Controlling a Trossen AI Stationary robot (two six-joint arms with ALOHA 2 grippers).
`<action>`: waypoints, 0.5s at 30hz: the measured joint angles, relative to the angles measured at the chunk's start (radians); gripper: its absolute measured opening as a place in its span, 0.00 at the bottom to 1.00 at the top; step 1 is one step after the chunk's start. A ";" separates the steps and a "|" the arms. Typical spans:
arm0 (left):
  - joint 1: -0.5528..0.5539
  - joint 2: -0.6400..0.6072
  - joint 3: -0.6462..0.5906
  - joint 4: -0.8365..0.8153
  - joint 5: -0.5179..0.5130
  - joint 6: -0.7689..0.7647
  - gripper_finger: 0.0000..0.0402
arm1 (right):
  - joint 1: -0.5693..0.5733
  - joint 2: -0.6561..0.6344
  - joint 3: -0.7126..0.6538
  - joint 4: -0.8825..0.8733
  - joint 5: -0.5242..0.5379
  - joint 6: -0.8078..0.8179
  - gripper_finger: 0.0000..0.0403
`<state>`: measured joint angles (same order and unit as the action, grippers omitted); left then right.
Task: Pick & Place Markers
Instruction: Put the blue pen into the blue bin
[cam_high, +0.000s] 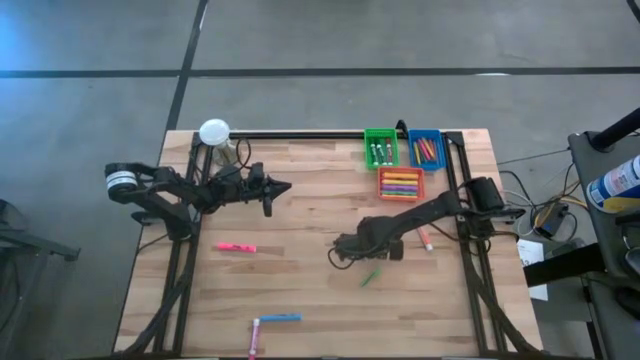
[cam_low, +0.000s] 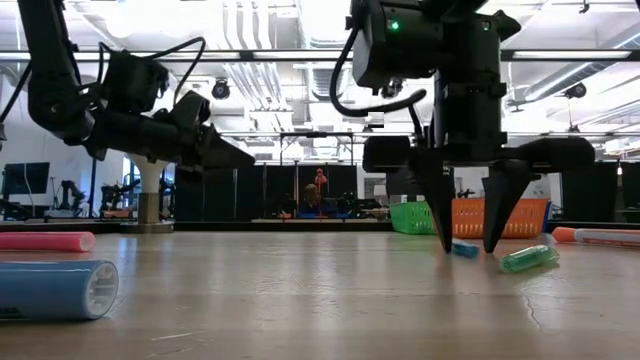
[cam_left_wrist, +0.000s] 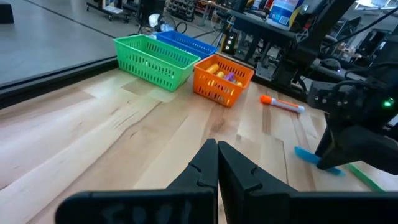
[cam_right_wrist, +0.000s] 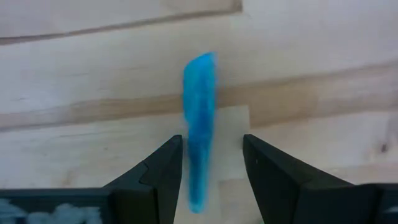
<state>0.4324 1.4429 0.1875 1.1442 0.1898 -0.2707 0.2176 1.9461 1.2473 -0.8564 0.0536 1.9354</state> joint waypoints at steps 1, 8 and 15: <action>0.000 0.000 -0.001 0.000 0.000 0.000 0.01 | -0.002 -0.001 -0.005 0.003 0.003 -0.013 0.41; 0.000 0.000 -0.011 0.000 0.002 -0.007 0.01 | -0.008 -0.003 -0.015 0.012 0.009 -0.112 0.35; 0.000 0.000 -0.011 0.000 0.030 -0.016 0.01 | -0.013 -0.003 -0.020 0.050 0.024 -0.300 0.20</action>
<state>0.4324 1.4429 0.1764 1.1446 0.2194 -0.2864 0.2042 1.9434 1.2274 -0.8060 0.0773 1.6353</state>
